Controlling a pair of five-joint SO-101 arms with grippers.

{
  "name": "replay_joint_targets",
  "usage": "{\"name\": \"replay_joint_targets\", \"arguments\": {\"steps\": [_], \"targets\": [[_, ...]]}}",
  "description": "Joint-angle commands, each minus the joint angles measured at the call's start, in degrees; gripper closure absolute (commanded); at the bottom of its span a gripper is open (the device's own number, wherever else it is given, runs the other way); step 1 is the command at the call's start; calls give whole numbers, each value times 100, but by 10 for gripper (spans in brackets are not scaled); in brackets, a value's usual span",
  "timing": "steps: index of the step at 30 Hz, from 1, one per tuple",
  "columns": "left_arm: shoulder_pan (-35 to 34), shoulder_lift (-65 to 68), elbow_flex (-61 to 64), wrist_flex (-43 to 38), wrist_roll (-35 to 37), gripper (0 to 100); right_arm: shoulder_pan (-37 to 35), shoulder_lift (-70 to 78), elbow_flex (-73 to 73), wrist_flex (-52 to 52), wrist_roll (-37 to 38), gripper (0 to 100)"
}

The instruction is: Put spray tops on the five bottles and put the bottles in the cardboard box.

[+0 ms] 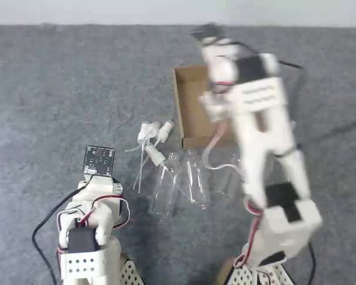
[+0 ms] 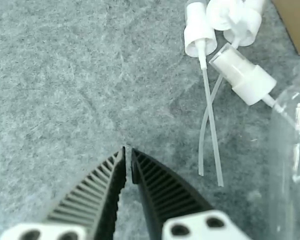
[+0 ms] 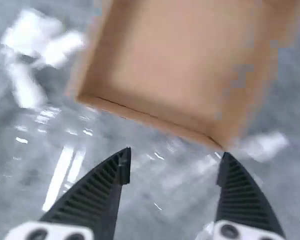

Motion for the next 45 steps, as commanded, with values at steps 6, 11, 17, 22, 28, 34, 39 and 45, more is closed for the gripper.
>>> {"name": "replay_joint_targets", "arguments": {"steps": [6,11,17,22,28,34,39,45], "targets": [[0,35,-40,18,-26,988,2703,-857,404,31,1116,744],[0,35,-40,9,-26,988,3037,154,378,-752,897,744],[0,35,-40,9,-26,988,2905,1279,360,-1604,-466,743],[0,35,-40,9,-26,988,2765,1640,360,-2114,-1345,743],[0,35,-40,9,-26,988,2730,2018,360,-2325,-2418,745],[0,35,-40,9,-26,988,2703,2422,360,-2334,-2910,745],[0,35,-40,9,-26,988,2703,2633,360,-2334,-2927,755],[0,35,-40,9,-26,988,2791,2642,360,-2457,-2910,893]]}}
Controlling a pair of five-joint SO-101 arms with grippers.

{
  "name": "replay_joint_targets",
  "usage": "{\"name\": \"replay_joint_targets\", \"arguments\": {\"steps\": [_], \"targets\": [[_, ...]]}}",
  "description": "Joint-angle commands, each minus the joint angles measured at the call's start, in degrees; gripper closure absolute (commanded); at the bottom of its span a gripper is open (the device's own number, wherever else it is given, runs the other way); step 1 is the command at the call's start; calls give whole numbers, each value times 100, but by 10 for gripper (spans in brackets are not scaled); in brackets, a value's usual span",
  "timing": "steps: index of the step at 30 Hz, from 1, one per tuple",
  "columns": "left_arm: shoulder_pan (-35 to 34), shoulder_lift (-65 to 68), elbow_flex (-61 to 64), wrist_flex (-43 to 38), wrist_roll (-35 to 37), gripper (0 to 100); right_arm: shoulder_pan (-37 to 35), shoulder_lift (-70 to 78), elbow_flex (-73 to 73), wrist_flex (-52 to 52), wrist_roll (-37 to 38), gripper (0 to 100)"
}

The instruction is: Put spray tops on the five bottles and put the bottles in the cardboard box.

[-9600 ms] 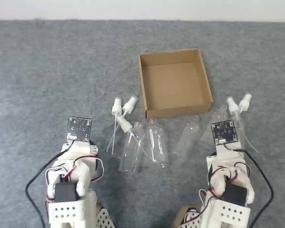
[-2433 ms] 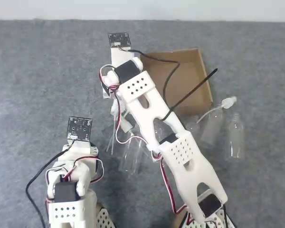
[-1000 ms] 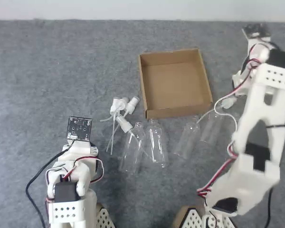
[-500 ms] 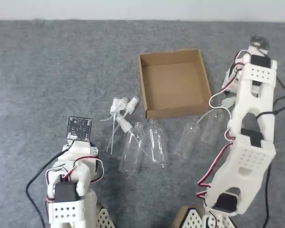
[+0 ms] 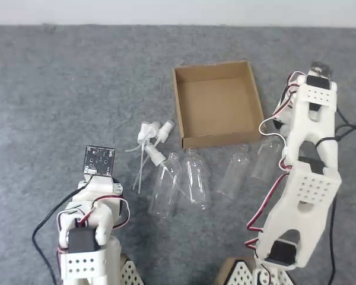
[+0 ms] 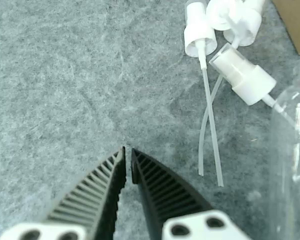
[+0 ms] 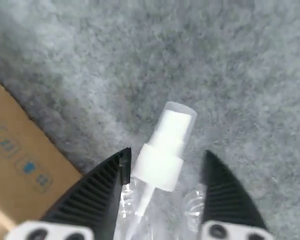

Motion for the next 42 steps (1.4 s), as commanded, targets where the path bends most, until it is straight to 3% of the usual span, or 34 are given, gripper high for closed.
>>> {"name": "replay_joint_targets", "arguments": {"steps": [1,10,19,29,37,42], "targets": [[0,35,-40,9,-26,988,48,-163,-79,-189,-35,902],[0,35,-40,18,-26,988,163,-602,-492,4,352,930],[0,35,-40,18,-26,988,-312,-1560,-1767,1341,1064,928],[0,35,-40,18,-26,988,-2431,-2580,-2233,2492,1090,928],[0,35,-40,18,-35,988,-4532,-2800,-1785,2448,1064,929],[-9,35,-40,26,-35,988,-4954,-2413,-1134,1560,1081,929]]}}
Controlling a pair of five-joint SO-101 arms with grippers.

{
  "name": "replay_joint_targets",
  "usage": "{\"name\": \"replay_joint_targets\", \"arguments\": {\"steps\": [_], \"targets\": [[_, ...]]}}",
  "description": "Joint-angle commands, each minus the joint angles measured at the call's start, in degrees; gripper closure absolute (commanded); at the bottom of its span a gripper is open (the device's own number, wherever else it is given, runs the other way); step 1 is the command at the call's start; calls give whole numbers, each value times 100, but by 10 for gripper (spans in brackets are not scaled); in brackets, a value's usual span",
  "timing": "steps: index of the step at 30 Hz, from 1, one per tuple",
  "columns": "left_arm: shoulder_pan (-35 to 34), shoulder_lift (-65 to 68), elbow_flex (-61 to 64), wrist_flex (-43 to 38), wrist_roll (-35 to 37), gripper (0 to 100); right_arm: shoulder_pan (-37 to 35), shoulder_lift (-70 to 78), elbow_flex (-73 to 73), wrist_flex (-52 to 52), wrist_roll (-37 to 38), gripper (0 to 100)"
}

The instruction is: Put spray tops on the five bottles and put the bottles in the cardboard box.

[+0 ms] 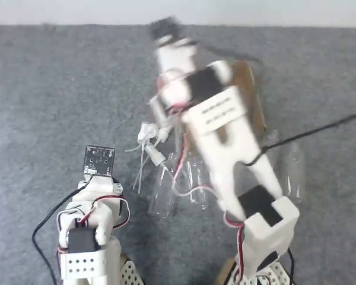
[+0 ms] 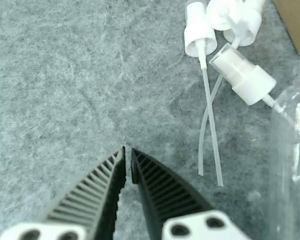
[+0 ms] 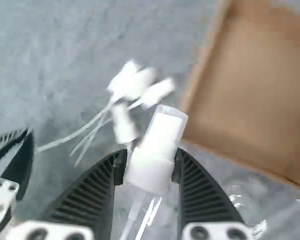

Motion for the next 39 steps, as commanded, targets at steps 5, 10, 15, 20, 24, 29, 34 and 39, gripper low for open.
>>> {"name": "replay_joint_targets", "arguments": {"steps": [5,10,15,20,24,29,34,39], "targets": [[-9,35,-40,26,-35,988,-110,629,624,-1930,26,929],[-9,35,-40,26,-35,988,-101,1253,624,-2826,-35,929],[-9,35,-40,26,-35,988,31,1842,624,-3073,-642,929],[-9,35,-40,26,-35,988,84,2123,624,-3020,-686,924],[-9,35,-40,26,-35,988,48,2141,624,-2765,-686,917],[-9,35,-40,26,-35,988,75,2141,624,-2633,-668,776],[-9,35,-40,26,-35,988,57,2114,615,-2633,-659,741],[-9,35,-40,26,-35,988,233,1824,607,-2475,-651,742]]}}
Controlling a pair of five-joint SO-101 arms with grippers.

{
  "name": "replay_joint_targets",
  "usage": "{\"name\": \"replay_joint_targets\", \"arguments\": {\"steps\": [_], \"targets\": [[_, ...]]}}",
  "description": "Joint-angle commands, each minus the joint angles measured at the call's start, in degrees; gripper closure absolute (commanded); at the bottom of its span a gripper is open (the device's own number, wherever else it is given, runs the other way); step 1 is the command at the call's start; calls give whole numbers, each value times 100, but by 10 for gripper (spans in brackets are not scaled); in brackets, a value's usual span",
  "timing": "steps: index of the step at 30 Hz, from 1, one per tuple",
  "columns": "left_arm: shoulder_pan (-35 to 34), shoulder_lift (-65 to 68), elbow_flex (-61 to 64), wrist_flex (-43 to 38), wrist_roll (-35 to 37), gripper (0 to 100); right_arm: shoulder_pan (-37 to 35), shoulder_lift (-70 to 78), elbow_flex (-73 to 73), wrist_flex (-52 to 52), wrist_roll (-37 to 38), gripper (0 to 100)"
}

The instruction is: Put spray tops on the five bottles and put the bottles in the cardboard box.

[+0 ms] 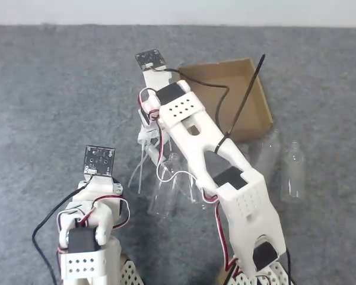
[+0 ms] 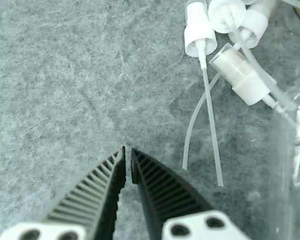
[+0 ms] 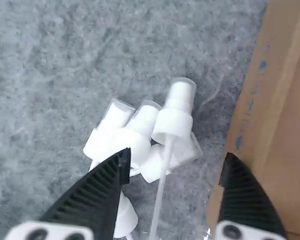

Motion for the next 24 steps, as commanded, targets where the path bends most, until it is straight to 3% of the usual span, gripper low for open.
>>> {"name": "replay_joint_targets", "arguments": {"steps": [1,16,24], "targets": [[-9,35,-40,26,-35,988,330,-646,-70,312,-18,742],[-9,35,-40,26,-35,988,1305,-3644,0,2993,1934,742],[-9,35,-40,26,-35,988,3178,-4875,1582,2624,2971,741]]}}
